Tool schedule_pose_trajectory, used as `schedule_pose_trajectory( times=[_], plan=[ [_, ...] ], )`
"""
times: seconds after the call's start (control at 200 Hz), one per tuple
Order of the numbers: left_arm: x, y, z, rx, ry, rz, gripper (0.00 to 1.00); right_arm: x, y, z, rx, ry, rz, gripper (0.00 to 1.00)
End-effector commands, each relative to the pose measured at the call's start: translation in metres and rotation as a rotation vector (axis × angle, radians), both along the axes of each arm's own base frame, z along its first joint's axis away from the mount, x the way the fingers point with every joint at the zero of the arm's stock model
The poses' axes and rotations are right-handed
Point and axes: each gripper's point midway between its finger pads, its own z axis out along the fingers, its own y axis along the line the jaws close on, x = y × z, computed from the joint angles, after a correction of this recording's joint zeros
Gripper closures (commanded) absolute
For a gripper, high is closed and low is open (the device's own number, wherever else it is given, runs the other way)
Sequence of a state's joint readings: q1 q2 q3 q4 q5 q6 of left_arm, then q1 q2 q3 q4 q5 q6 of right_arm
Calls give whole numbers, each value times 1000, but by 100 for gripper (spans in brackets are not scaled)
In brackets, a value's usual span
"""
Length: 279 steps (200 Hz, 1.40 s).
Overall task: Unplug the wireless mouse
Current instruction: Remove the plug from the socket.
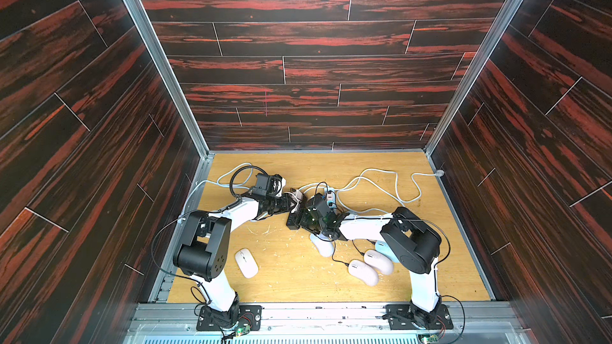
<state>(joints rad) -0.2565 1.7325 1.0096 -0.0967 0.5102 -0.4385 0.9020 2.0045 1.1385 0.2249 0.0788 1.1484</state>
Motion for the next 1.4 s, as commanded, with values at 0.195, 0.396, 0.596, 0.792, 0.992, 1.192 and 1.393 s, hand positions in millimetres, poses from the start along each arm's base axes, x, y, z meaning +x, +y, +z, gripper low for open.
schedule_pose_trajectory(
  times=[0.195,0.396,0.596,0.792,0.992,1.192,1.393],
  plan=[
    [-2,-2,4,-46,5,-10,100,6,4,-14,3,45,-4,38],
    [-2,-2,4,-49,4,-10,100,15,3,-17,12,53,-15,42],
    [-1,-2,7,-44,-12,-14,100,15,2,-21,13,65,-20,52],
    [0,2,19,-26,-62,-5,100,14,-2,-25,13,76,-37,60],
    [0,9,38,-21,-165,28,100,15,-8,-31,9,96,-59,63],
    [-6,15,43,-22,-220,60,100,14,-15,-38,21,121,-79,65],
    [-19,37,39,64,-200,144,100,15,-13,-35,23,108,-62,64]
  ],
)
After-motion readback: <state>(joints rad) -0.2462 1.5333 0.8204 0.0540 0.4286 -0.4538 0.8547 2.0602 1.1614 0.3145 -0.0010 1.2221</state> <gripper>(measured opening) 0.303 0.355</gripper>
